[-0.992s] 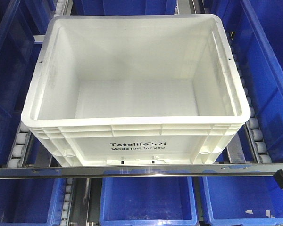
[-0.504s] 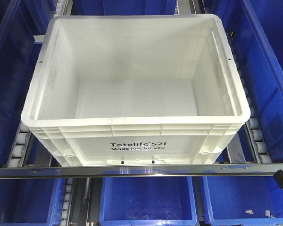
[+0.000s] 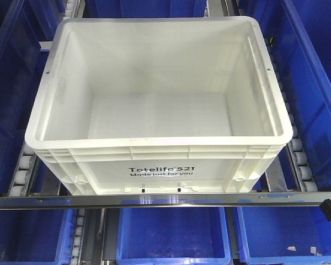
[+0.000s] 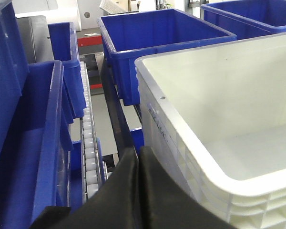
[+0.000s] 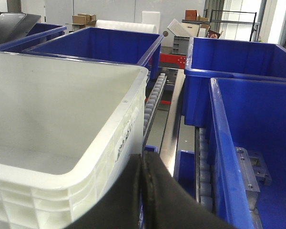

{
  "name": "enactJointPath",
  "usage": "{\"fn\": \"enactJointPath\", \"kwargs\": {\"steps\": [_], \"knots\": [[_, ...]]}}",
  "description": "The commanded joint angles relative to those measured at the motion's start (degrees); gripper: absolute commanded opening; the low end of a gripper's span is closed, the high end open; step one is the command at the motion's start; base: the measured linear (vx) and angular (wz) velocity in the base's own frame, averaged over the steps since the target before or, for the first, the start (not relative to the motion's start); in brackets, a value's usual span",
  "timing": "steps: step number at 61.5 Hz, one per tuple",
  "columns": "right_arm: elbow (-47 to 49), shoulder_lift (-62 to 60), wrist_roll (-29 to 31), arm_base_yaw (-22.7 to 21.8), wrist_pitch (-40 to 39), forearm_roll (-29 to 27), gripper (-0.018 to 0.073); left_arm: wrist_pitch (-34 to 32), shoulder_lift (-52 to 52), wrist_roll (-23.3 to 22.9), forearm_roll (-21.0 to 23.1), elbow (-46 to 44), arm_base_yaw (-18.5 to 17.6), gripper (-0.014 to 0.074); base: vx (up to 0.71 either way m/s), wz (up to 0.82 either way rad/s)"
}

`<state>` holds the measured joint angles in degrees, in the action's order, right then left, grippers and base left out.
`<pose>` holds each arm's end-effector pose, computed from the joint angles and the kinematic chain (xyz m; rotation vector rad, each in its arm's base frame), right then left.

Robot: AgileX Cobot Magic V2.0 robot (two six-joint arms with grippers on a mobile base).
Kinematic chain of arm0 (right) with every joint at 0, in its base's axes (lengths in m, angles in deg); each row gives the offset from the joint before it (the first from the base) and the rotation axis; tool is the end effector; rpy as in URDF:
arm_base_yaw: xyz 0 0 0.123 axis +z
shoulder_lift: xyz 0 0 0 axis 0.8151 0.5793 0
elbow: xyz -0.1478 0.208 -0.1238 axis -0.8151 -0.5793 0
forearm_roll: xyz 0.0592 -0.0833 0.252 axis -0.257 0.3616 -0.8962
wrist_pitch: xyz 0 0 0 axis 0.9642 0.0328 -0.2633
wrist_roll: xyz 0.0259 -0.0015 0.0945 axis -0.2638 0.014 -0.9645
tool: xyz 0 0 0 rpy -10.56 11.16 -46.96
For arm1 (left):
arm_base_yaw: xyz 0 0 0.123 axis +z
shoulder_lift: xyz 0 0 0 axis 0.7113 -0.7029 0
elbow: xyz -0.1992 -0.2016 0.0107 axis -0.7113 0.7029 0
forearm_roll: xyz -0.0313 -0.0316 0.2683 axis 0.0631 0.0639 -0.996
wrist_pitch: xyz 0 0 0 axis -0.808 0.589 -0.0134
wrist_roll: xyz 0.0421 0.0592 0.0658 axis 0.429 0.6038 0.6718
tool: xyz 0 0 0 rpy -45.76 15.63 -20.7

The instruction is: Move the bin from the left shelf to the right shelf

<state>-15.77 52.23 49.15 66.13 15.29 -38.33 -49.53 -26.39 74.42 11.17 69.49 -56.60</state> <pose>0.1135 0.0229 0.2497 -0.2206 1.5422 0.0887 0.1177 -0.0237 0.2683 0.2233 1.6276 -0.0962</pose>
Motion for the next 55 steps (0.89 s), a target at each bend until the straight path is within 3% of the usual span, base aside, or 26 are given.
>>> {"fn": "enactJointPath", "kwargs": {"steps": [1, 17, 33, 39, 55], "knots": [[1.7, 0.8, 0.2, -0.3, -4.4, 0.1, -0.0008, -4.6, -0.6, -1.7, -1.0, -1.4, -0.3, -0.0009, 0.0, 0.0], [1.7, 0.8, 0.2, -0.3, -4.4, 0.1, -0.0008, -1.7, 2.3, -1.4, -2.1, -0.7, -0.3, -0.0009, 0.0, 0.0], [1.7, 0.8, 0.2, -0.3, -4.4, 0.1, -0.0008, -9.8, 17.3, -1.8, -2.0, 15.8, -0.4, -0.0009, 0.0, 0.0], [1.7, 0.8, 0.2, -0.3, -4.4, 0.1, -0.0008, -2.3, 22.3, -1.5, -2.6, 15.1, -0.4, -0.0009, 0.0, 0.0], [1.7, 0.8, 0.2, -0.3, -4.4, 0.1, -0.0008, -1.2, 22.1, -1.5, -2.6, 15.3, -0.4, -0.0009, 0.0, 0.0]]}}
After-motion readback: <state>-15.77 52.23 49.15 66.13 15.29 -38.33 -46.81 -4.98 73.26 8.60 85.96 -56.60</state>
